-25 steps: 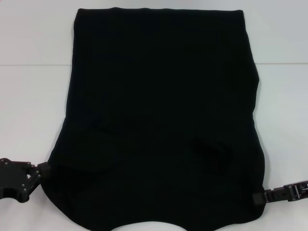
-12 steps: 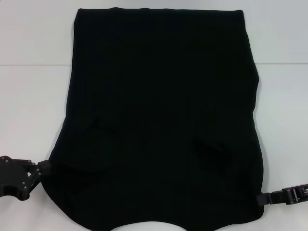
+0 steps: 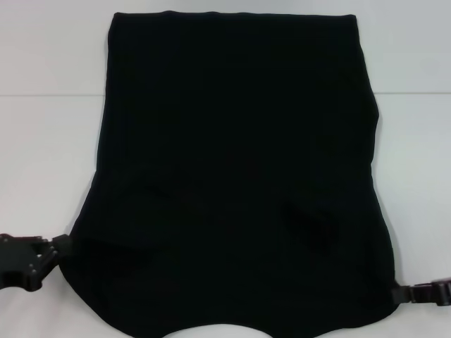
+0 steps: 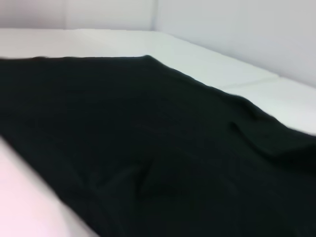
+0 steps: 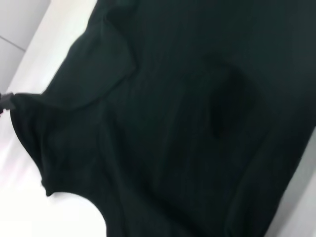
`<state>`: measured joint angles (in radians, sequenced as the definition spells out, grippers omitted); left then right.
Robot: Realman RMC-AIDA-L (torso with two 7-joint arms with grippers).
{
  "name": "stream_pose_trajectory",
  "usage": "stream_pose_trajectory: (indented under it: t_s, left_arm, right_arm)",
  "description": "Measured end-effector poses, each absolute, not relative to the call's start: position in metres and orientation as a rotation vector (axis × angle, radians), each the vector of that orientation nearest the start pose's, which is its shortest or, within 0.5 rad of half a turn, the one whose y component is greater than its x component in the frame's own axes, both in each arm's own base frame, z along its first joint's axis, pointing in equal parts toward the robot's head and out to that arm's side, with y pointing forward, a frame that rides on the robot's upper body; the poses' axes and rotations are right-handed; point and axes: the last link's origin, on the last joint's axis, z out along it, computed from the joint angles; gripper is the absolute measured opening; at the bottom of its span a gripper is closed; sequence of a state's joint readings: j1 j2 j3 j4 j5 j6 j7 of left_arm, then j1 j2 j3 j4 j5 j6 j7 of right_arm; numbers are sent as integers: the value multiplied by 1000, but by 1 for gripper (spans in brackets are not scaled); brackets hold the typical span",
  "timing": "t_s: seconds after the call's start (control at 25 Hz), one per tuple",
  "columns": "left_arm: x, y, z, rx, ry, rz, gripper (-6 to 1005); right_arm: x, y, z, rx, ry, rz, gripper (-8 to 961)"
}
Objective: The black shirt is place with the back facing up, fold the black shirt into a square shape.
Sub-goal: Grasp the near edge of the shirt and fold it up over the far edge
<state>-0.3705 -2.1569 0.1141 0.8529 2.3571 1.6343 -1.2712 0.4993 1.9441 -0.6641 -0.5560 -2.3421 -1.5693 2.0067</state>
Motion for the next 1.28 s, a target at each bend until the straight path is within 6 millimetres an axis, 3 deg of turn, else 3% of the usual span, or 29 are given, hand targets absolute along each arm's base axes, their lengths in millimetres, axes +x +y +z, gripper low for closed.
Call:
stream_pose_trajectory:
  t_s: [0.36,1.04,1.28]
  left_arm:
    - [-356,226,54,-2292,-980,-734,7]
    - [-355,177,44,-2376,-1132,-819,7]
    - [-350,178,42,-2400,-1176,-848,7]
  right_arm:
    - [364,268,54,-2461,1613,410,75]
    - [399,202,89,-2373,1608,518,74]
    - [398,195,92,-2376,1618,553,74]
